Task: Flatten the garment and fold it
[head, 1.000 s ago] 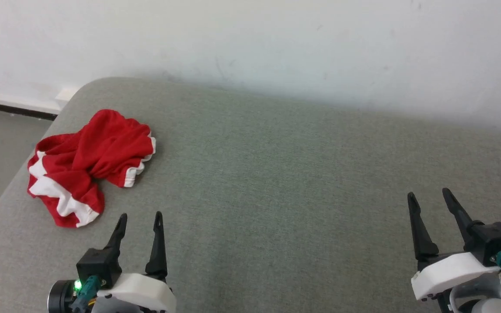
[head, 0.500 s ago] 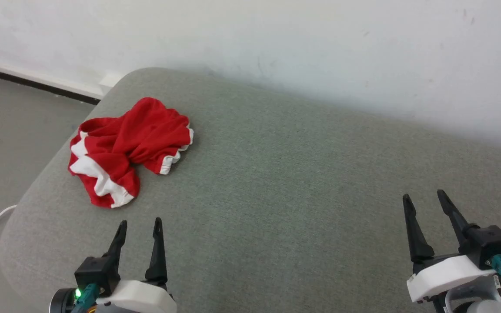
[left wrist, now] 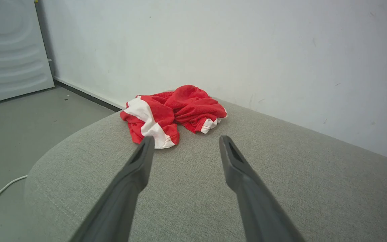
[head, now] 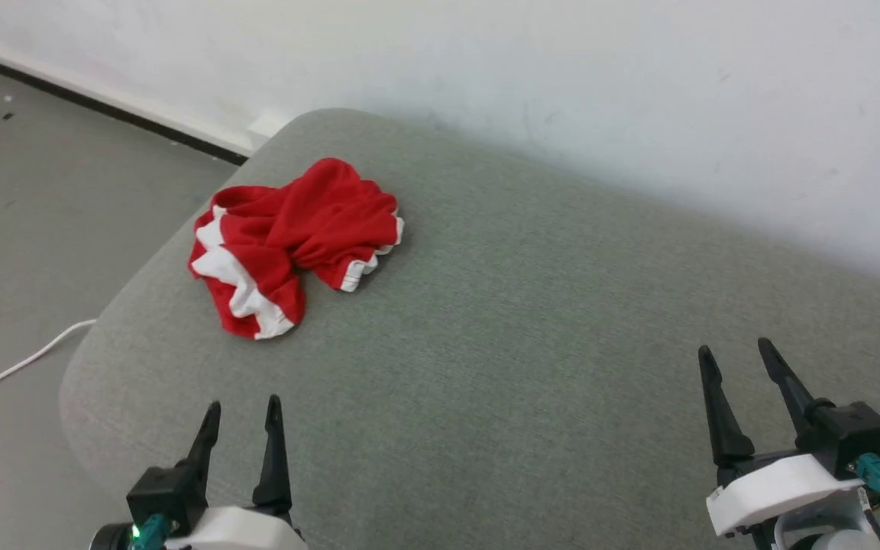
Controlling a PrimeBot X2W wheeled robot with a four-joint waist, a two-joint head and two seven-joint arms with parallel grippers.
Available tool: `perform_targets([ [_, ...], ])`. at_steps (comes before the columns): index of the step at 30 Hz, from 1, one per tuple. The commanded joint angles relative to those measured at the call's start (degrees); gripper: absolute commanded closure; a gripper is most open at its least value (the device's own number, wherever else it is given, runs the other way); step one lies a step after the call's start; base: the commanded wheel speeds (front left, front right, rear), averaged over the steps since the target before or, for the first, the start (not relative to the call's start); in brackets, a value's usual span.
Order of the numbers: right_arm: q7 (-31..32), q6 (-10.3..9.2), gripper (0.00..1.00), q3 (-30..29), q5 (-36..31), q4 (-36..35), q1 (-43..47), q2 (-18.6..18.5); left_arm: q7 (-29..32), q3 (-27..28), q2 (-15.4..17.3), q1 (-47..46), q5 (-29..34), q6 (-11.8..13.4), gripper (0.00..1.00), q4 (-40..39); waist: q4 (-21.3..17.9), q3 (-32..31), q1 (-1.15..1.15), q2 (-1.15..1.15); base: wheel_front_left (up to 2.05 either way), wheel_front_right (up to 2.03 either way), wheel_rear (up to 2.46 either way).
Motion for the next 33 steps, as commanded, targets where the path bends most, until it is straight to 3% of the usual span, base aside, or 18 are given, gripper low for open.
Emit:
perform_targets([
  [1,-0.6,-0.09,0.0,-0.1,0.5,0.3,0.4,0.2,-0.6,0.1,-0.2,0.9,-0.5,-0.2,0.0,0.4,1.3,-0.1,0.0,0.0,0.0,0.0,0.0],
  [33,-4.5,-0.12,0.0,-0.2,1.6,2.1,0.7,0.2,-4.4,-0.9,-0.3,2.9,-4.1,0.0,0.0,2.6,9.2,-0.9,0.0,0.0,0.0,0.0,0.0],
])
